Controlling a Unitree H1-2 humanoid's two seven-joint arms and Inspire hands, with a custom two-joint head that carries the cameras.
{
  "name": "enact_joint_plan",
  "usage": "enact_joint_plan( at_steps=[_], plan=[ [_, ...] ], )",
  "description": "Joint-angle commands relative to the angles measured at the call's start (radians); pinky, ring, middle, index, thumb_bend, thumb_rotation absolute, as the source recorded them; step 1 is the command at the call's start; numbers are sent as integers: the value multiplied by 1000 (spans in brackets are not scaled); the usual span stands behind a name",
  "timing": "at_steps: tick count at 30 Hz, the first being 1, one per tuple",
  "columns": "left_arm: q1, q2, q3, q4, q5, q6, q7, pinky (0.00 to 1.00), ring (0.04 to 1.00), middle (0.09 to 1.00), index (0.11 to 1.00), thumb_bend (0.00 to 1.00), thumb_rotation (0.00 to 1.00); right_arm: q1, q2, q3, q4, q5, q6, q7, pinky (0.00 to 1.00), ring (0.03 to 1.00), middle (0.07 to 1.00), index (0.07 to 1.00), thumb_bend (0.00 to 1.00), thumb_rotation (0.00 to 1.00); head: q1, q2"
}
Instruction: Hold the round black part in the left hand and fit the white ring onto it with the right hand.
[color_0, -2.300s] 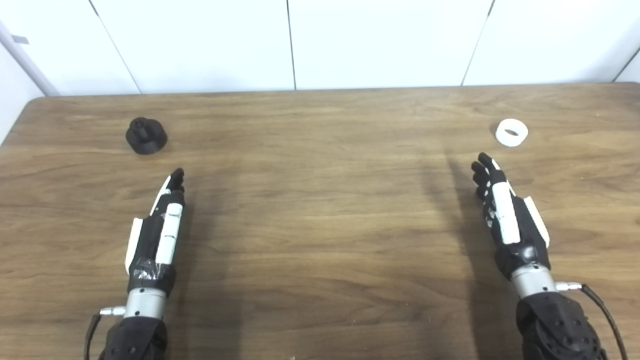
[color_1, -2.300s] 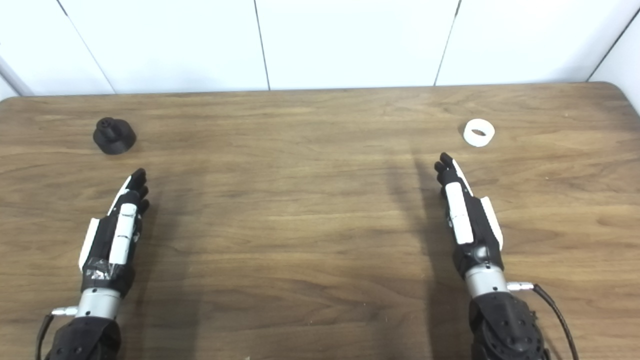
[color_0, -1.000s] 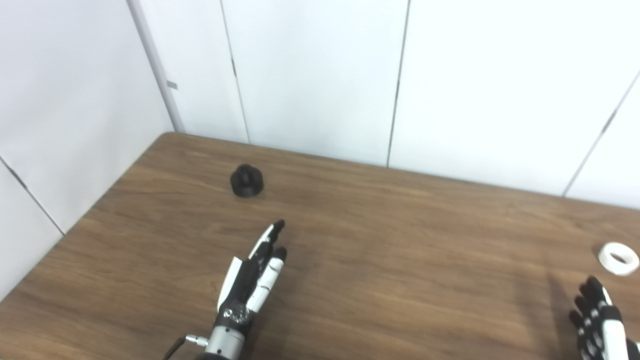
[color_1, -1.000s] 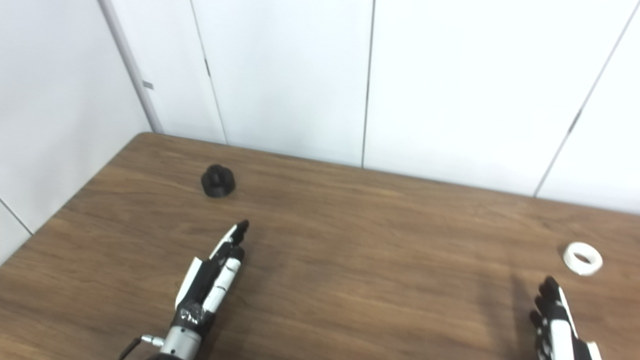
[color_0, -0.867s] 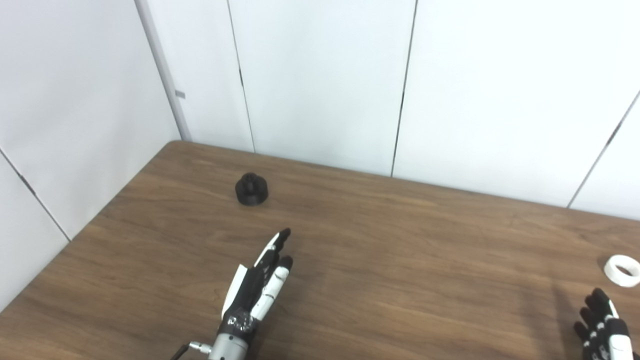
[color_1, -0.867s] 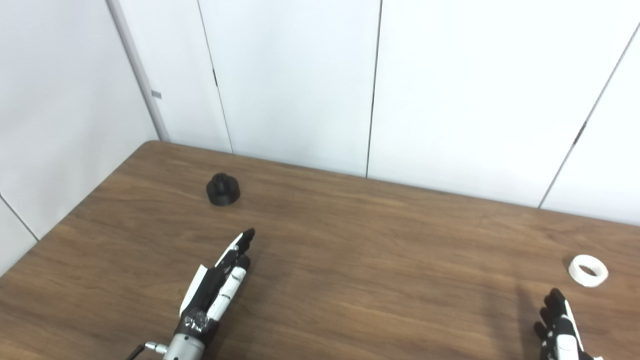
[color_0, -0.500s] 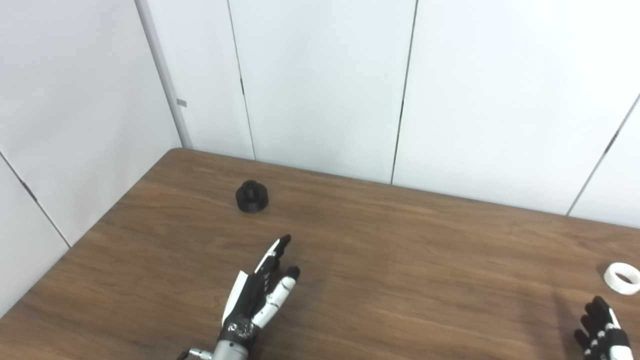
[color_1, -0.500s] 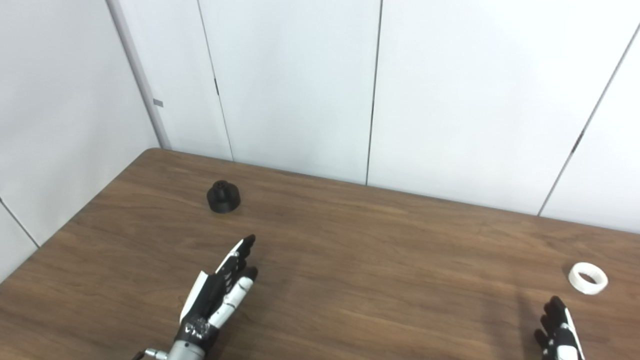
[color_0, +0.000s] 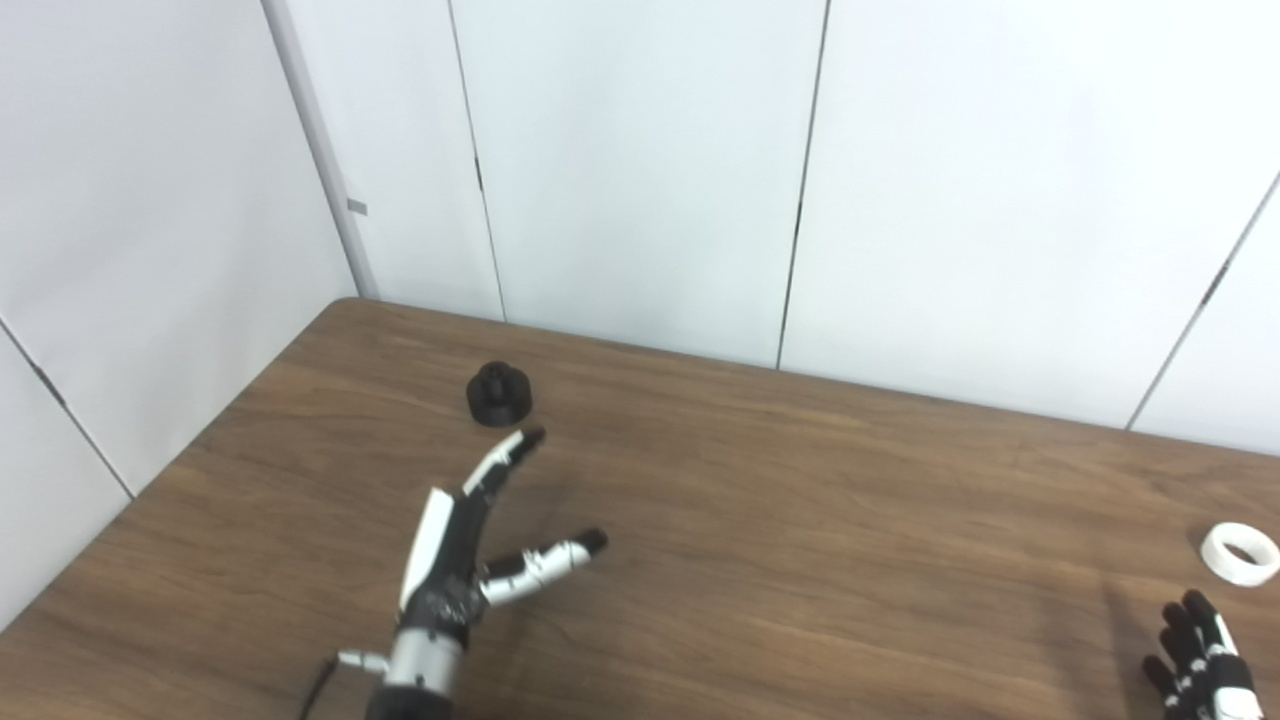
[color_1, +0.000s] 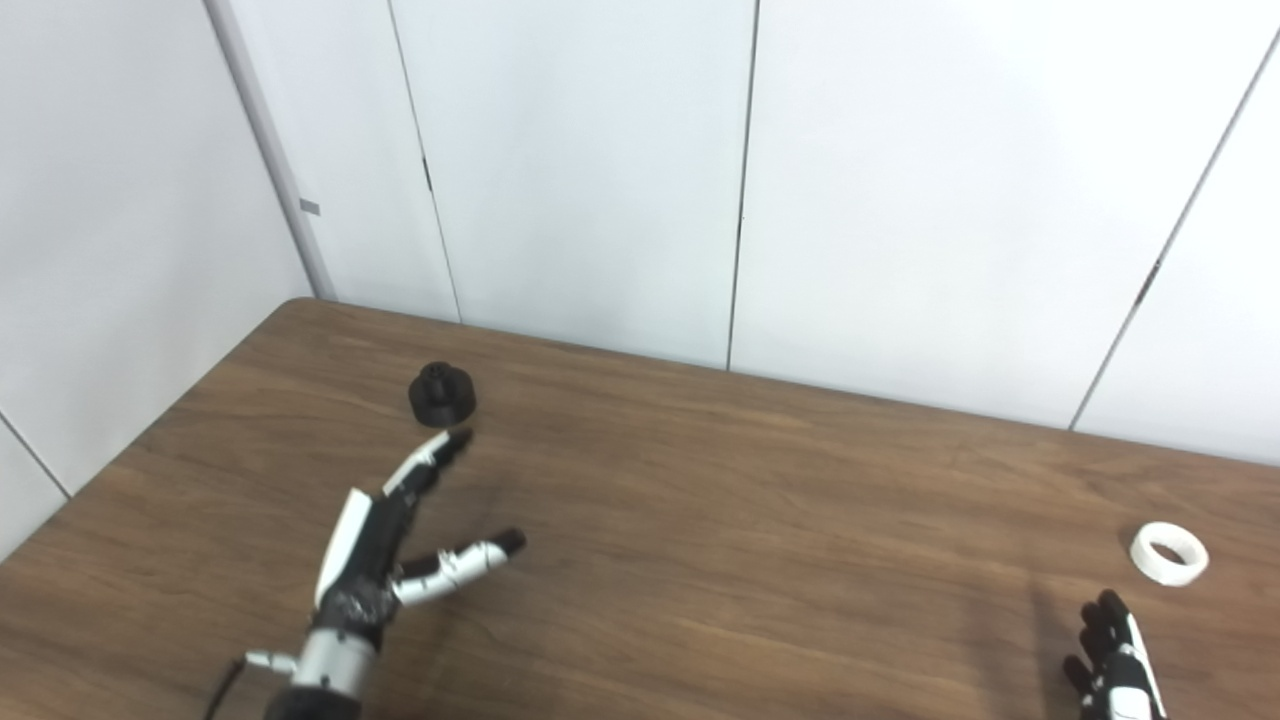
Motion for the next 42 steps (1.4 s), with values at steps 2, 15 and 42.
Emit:
enact_joint_plan(
  at_steps=[2, 15, 42],
  plan=[
    [-51, 41, 24, -33, 33, 37, 6, 957, 934, 907, 893, 933, 302, -8, 4, 3, 12, -14, 11, -12, 1000, 1000, 984, 994, 412, 1000, 0, 1],
    [-189, 167, 70, 91, 50, 140, -17, 945, 956, 942, 907, 968, 344, -7, -1, 10, 4, -16, 4, -10, 1000, 1000, 984, 991, 356, 1000, -6, 4],
    [-480, 363, -73, 594, 276, 159, 66, 1000, 1000, 976, 847, 1000, 408, 6, 7, 14, -21, -33, 21, -22, 1000, 999, 984, 996, 323, 1000, -10, 12]
  ],
)
